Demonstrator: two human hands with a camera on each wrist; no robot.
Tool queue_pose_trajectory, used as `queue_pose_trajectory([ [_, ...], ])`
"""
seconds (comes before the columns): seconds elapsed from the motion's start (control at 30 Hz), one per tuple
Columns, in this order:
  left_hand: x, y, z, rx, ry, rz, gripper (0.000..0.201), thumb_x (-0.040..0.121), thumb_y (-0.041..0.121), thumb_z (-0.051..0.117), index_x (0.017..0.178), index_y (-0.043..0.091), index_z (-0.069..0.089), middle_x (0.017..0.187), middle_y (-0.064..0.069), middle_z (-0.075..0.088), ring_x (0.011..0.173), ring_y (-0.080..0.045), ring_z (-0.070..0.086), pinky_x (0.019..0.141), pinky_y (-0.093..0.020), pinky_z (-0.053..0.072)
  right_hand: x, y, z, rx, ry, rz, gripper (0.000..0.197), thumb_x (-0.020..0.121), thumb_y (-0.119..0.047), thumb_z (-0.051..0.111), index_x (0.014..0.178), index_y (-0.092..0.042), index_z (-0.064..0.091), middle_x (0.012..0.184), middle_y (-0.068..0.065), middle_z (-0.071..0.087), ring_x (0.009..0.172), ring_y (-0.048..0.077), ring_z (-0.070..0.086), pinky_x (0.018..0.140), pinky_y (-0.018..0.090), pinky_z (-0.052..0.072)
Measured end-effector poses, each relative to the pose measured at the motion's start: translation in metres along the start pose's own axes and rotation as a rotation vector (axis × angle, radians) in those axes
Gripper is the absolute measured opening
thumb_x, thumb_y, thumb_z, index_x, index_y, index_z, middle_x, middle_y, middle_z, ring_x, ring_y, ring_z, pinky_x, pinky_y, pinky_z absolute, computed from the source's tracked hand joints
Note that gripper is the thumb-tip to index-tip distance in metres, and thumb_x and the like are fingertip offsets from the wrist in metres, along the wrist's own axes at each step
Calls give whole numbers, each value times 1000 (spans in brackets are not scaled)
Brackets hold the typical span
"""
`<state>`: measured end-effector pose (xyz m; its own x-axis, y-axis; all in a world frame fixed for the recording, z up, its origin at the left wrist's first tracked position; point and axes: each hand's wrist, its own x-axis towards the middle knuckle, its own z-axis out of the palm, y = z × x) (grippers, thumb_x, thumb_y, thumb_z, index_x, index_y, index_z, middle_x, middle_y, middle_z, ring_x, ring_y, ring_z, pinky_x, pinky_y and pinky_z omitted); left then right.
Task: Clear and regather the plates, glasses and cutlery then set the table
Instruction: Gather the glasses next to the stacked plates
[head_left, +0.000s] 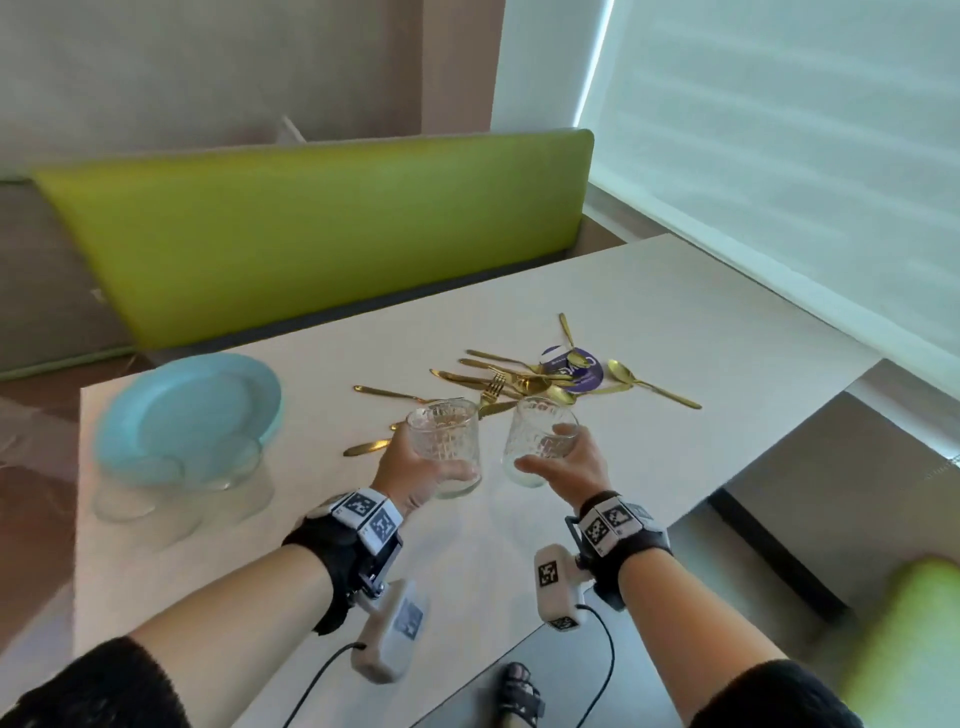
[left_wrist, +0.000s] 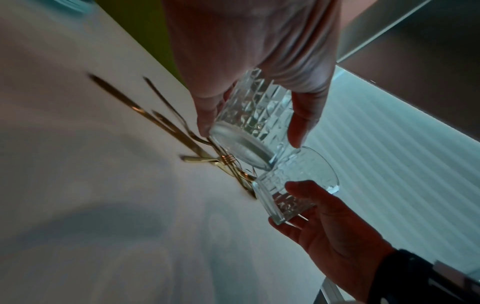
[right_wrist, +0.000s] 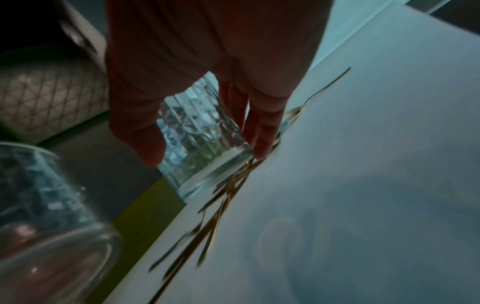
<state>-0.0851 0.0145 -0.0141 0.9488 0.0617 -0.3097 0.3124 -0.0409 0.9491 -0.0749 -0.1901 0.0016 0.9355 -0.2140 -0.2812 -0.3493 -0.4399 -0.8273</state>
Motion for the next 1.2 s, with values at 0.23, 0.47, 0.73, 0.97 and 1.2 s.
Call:
queue_pose_trajectory([
  [0.23,-60,-52,-87,52,282,-118,107,23,31,91,121,19,49,116,4,62,107,-17,60,100,-37,48,-67,-15,92,-164,-228,-46,80,63,-24,85,130,-15,44,127,7,57,111,20,55,78,18,47],
  [0.47,-100,-86,-156,53,494,-154,98,41,14,87,129,14,43,124,-4,58,117,-23,54,99,-31,41,-100,-25,159,-301,-348,-113,78,61,-29,86,127,-16,46,124,4,56,115,20,53,94,27,45],
  [0.73,-118,-109,-193,145,583,-105,93,51,0,87,133,8,44,130,-5,50,122,-24,49,94,-27,40,-122,-26,211,-309,-438,-155,76,61,-24,84,125,-15,45,122,2,60,110,16,57,80,16,41],
  [0.97,-121,-116,-198,178,559,-108,102,44,10,87,135,14,43,135,-10,50,124,-26,50,100,-33,41,-127,-30,232,-329,-462,-206,76,64,-21,83,127,-15,42,127,4,58,114,20,56,81,16,41],
  [1.2,-117,-112,-203,292,608,-36,90,41,16,89,124,13,55,119,-11,62,108,-26,59,88,-30,48,-125,-31,241,-333,-443,-213,76,65,-21,83,129,-17,41,122,7,59,113,24,55,86,23,45],
])
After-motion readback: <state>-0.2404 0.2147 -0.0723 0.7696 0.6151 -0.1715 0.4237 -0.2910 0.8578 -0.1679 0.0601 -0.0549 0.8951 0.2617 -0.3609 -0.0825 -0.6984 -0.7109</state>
